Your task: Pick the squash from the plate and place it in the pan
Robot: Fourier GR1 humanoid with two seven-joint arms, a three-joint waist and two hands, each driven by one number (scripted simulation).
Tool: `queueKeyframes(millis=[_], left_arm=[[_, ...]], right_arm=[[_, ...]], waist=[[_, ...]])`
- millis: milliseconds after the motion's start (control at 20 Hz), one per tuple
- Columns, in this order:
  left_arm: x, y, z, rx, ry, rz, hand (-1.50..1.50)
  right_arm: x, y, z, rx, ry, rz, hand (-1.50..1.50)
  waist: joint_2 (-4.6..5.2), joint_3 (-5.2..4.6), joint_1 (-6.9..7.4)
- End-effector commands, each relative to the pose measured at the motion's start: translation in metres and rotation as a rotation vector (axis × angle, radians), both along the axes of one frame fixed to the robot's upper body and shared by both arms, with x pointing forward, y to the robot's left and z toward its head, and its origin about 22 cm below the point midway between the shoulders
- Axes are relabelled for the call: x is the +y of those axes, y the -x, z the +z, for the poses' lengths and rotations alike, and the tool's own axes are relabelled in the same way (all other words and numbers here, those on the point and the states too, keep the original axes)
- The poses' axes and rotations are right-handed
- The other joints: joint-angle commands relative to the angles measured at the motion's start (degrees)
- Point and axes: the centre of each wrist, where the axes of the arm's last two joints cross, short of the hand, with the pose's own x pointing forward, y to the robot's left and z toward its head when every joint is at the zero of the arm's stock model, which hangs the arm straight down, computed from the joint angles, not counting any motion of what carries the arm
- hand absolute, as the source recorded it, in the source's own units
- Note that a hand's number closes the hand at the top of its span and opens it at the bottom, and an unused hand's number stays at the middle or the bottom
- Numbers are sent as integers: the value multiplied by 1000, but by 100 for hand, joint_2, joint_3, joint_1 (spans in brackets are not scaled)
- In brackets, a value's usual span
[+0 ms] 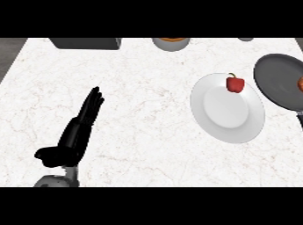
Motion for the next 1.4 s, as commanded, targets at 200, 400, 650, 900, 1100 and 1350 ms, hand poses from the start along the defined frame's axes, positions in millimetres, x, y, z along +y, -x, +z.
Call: queueKeyframes(millis=[200,400,650,900,1100,1350], left_arm=[[13,9,-3,14,-4,18,0],[8,4,-1,12,-5,23,0],[-8,9,17,-17,-5,42,0],[-10,10,-11,20,1,33,0],[7,7,-9,4,-10,19,0],[2,9,18,2,-2,41,0]], right_arm=[[0,30,-38,-47,-30,156,-150],[-11,47,-42,-45,32,149,-150],[-9,47,-40,-1,53,176,-150],[-1,59,-62,25,74,170,-150],[10,55,-62,37,91,154,-150],[-13,73,-52,78,84,133,-150]], waist=[[-35,-11,-27],[-47,-15,-67],[-75,-23,-113],[-62,-20,-102],[-77,-26,-137],[-77,-24,-130]])
